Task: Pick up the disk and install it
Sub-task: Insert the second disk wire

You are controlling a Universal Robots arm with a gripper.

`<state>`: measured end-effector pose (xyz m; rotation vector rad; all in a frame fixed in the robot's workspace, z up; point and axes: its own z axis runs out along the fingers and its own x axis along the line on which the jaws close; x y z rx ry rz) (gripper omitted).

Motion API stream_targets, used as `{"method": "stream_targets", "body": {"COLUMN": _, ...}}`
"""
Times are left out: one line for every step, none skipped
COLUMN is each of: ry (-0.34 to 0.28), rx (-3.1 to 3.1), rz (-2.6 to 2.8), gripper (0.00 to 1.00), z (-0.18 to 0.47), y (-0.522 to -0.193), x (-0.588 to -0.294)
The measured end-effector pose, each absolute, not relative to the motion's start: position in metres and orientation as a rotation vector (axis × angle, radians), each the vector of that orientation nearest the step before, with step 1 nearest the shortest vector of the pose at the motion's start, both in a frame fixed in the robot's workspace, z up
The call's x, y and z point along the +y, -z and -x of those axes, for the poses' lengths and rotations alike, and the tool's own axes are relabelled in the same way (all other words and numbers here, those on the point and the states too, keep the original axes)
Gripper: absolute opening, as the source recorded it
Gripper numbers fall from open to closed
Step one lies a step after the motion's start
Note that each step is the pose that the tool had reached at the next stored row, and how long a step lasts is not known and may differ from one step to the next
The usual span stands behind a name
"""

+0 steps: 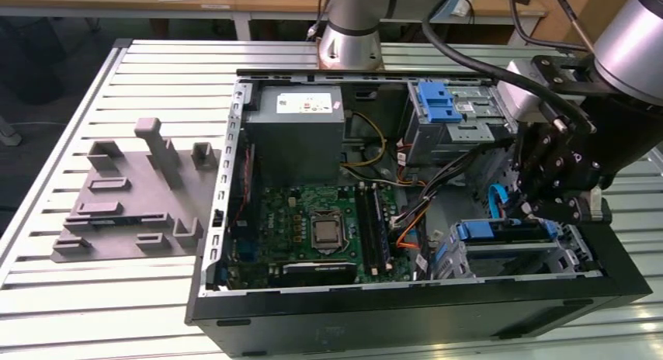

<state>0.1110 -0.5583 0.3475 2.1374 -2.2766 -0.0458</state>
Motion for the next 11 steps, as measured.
{"method": "stream_targets", "body": {"ry": 0.046, "rx": -2.276, "rz": -2.137, "gripper": 0.17, "z": -0.1110, "y": -0.3476, "x": -0.5583}}
{"method": "stream_targets", "body": {"ry": 0.046, "rx": -2.276, "rz": -2.137, "gripper": 0.11, "z": -0.1110, "y": -0.3476, "x": -0.5583}}
{"method": "stream_targets", "body": {"ry": 0.046, "rx": -2.276, "rz": -2.137, "gripper": 0.11, "z": -0.1110, "y": -0.3476, "x": -0.5583}}
{"method": "stream_targets", "body": {"ry": 0.046, "rx": -2.276, "rz": -2.137, "gripper": 0.11, "z": -0.1110, "y": -0.3476, "x": -0.5583}}
{"method": "stream_targets", "body": {"ry": 0.046, "rx": -2.276, "rz": -2.137, "gripper": 0.11, "z": -0.1110, "y": -0.3476, "x": -0.5583}}
{"method": "stream_targets", "body": {"ry": 0.046, "rx": -2.276, "rz": -2.137, "gripper": 0.11, "z": -0.1110, "y": -0.3476, "x": -0.5583}}
{"method": "stream_targets", "body": {"ry": 0.046, "rx": -2.276, "rz": -2.137, "gripper": 0.11, "z": -0.1110, "y": -0.3476, "x": -0.5583}}
{"method": "stream_targets", "body": {"ry": 0.046, "rx": -2.276, "rz": -2.137, "gripper": 0.11, "z": -0.1110, "y": -0.3476, "x": -0.5583}}
{"method": "stream_targets", "body": {"ry": 0.046, "rx": -2.276, "rz": -2.137, "gripper": 0.11, "z": -0.1110, "y": -0.3476, "x": -0.5583}}
{"method": "stream_targets", "body": {"ry": 0.046, "rx": -2.276, "rz": -2.137, "gripper": 0.11, "z": -0.1110, "y": -0.3476, "x": -0.5583}}
{"method": "stream_targets", "body": {"ry": 0.046, "rx": -2.276, "rz": -2.137, "gripper": 0.11, "z": -0.1110, "y": -0.3476, "x": -0.5583}}
